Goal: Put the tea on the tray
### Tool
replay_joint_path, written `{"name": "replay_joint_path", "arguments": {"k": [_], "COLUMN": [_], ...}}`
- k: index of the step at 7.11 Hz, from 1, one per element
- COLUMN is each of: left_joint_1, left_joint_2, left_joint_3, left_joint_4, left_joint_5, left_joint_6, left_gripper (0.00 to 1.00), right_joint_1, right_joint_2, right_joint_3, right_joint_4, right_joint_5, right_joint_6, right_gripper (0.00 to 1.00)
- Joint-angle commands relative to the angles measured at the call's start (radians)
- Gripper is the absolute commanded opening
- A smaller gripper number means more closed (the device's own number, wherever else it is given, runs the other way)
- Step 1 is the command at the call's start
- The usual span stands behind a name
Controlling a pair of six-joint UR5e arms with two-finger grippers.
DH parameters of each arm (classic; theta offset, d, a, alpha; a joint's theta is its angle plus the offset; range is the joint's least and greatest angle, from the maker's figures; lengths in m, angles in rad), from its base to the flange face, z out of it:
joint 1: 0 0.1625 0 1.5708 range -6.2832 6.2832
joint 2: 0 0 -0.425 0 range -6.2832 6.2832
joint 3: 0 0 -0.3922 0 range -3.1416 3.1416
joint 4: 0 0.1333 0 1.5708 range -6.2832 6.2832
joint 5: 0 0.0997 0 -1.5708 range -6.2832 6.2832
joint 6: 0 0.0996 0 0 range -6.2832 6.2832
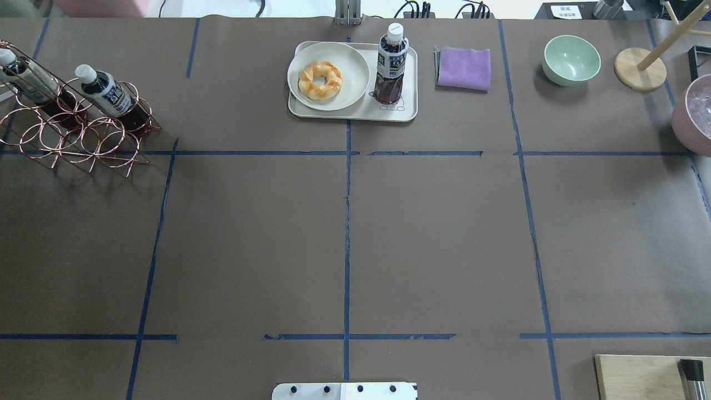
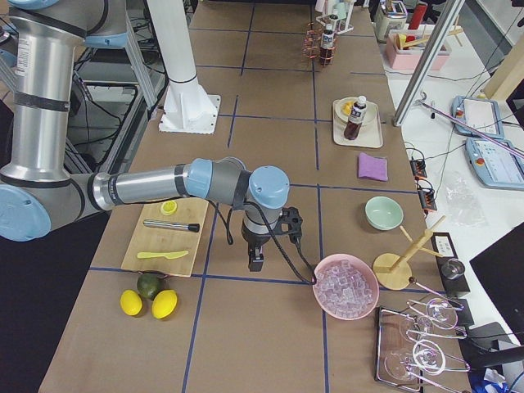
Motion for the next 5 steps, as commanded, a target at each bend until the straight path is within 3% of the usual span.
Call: {"name": "replay_joint_path", "arguments": {"k": [1, 5], "left_joint_1": [0.000, 0.000], "left_joint_2": [0.000, -0.001], "left_joint_3": [-0.001, -0.001], "left_joint_4": [0.000, 0.000], "left_joint_5": [0.001, 0.001], "left_joint_6": [0.001, -0.001], "left_gripper": [1.00, 1.00], "right_joint_1": [0.000, 0.000], "right_joint_2": [-0.004, -0.004], "right_joint_3": [0.001, 0.002], "right_joint_4": [0.000, 0.000], "right_joint_5": [0.003, 0.021], "right_joint_6": [0.001, 0.000], "right_gripper": [1.00, 1.00]}}
